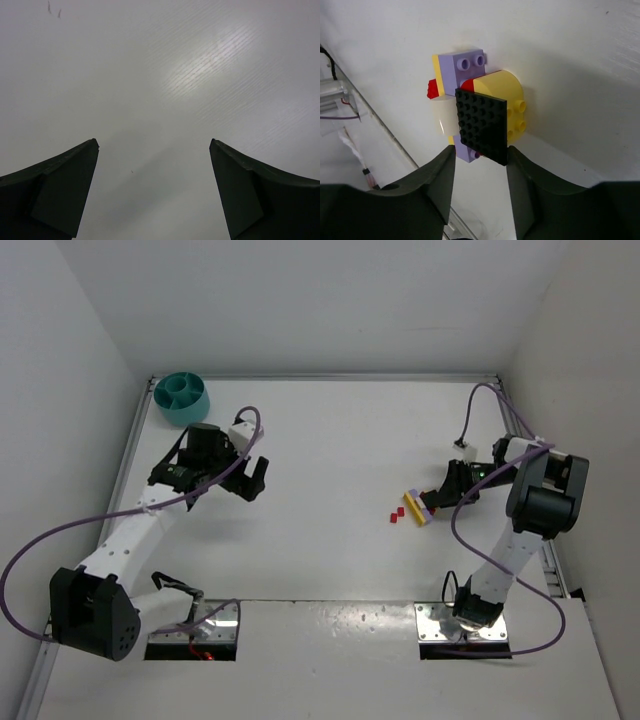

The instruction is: Sort the legos into containers by color

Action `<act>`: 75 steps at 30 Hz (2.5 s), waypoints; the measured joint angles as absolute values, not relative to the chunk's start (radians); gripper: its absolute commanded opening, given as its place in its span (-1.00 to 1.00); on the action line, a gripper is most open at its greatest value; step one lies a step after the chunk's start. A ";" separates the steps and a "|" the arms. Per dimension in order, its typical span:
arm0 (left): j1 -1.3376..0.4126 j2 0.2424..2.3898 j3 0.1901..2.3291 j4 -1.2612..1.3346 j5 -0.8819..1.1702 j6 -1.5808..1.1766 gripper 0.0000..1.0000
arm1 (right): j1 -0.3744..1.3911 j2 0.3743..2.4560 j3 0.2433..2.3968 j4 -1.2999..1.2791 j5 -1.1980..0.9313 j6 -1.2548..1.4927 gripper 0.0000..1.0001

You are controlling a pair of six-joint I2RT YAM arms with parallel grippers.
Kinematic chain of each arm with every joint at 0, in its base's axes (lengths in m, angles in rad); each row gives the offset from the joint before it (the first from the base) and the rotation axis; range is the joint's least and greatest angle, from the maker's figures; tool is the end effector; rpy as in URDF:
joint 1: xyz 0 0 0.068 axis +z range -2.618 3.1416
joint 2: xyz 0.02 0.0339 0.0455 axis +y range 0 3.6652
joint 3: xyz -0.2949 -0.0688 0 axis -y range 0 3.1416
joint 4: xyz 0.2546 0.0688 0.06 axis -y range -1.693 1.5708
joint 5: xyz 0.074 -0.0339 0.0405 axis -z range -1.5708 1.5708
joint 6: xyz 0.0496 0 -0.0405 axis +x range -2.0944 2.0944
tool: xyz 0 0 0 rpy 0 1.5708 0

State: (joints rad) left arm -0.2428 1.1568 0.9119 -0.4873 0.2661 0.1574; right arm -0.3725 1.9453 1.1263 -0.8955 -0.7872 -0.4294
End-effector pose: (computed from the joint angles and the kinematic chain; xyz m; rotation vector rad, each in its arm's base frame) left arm 0.2430 -0.0736 0.2985 0.5897 2.2194 -0.3501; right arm 0.3201 -0.0874 0.1351 0.0039 2.7430 1.1253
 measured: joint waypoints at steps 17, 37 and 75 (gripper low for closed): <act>-0.243 1.161 0.913 -0.484 0.274 0.157 1.00 | -0.416 1.905 1.149 -0.950 -0.836 -0.466 -1.00; -0.249 1.150 1.017 -0.410 0.728 0.017 0.94 | -0.111 1.787 1.383 -1.324 -1.175 -0.708 -1.00; -0.365 1.345 1.041 -0.214 1.033 -0.205 -0.33 | 0.450 1.896 1.673 -1.076 -1.130 -0.392 -1.00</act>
State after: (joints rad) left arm -0.3653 1.3445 1.0409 -0.2138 1.0328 -0.2054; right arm 0.4500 1.8957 1.6730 -1.0760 -1.1297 -0.3923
